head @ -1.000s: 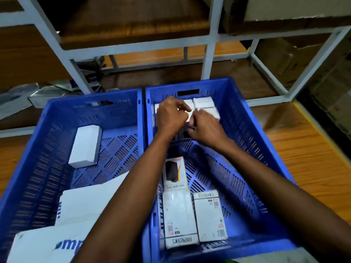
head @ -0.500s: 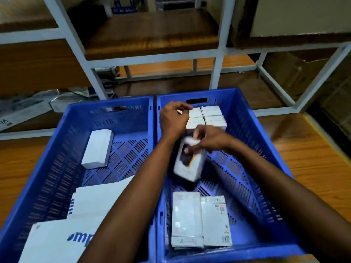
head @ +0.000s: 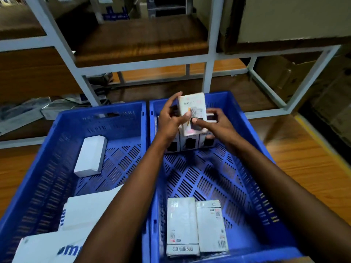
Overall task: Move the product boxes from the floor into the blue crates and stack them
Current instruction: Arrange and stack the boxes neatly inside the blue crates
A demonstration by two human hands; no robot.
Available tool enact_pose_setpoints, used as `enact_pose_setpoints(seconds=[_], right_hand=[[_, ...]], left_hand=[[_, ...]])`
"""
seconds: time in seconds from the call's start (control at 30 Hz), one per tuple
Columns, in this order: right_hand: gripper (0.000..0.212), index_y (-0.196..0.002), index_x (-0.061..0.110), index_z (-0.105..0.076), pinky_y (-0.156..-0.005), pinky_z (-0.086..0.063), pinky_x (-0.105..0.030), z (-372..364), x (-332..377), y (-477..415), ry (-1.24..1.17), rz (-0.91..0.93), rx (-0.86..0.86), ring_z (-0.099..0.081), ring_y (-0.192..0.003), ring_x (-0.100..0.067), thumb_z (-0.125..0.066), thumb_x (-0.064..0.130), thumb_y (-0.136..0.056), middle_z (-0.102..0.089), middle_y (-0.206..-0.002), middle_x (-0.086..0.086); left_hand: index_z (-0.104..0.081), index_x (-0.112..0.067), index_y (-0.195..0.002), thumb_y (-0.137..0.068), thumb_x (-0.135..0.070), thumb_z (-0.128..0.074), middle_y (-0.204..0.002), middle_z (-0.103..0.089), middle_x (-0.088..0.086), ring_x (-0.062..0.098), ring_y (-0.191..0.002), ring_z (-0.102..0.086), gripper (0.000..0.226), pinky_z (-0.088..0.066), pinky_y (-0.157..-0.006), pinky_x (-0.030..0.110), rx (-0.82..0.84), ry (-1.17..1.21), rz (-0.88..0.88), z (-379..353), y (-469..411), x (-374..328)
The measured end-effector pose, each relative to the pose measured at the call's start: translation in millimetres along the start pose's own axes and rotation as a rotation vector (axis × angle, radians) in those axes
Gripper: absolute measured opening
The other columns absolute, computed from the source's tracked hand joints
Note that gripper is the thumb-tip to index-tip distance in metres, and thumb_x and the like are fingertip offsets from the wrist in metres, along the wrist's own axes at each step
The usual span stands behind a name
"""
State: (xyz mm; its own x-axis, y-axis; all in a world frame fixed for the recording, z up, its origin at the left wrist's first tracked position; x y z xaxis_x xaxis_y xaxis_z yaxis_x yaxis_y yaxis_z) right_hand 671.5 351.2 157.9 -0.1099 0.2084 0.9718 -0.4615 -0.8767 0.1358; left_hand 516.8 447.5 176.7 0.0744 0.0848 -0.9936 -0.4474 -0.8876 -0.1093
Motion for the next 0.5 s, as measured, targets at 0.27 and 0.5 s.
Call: enact_pose_setpoints(seconds=[0.27, 0.5], right_hand=[[0.051, -0.125, 0.037, -0.066, -0.078, -0.063, -0.034, 17, 18, 3, 0.326, 0.313, 0.142, -0.076, -0.093, -0.013, -0.082, 0.050, -0.078, -0.076, -0.111, 0.006], [0.032, -0.112, 0.007, -0.068, -0.059, -0.060, -0.026, -21, -2, -2, 0.101, 0.129, 0.081, -0.075, -0.063, -0.021, -0.084, 0.009, -0.083, -0.074, -0.094, -0.026]], left_hand=[[-0.071, -0.025, -0.113, -0.060, -0.002, -0.069, -0.108, -0.072, 0.003, 0.018, -0.095, -0.068, 0.058, -0.056, -0.077, 0.033, 0.167, -0.199, -0.060, -9, 13, -9], [-0.061, -0.029, -0.131, -0.073, -0.033, -0.071, -0.119, -0.062, 0.003, 0.026, -0.110, -0.061, 0.059, -0.048, -0.093, 0.038, 0.097, -0.928, -0.251, 12, 31, -22]])
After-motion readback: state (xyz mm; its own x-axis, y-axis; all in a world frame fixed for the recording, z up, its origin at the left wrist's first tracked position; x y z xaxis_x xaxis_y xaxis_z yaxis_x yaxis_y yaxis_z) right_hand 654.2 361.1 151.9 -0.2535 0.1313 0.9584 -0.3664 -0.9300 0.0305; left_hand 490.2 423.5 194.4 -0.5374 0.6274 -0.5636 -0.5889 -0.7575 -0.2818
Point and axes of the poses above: each hand's wrist, its own y-axis away from the middle knuckle, its own z-axis out of the back of the hand, x = y × z, the point moved 7 cm from there along -y, towards the middle knuckle
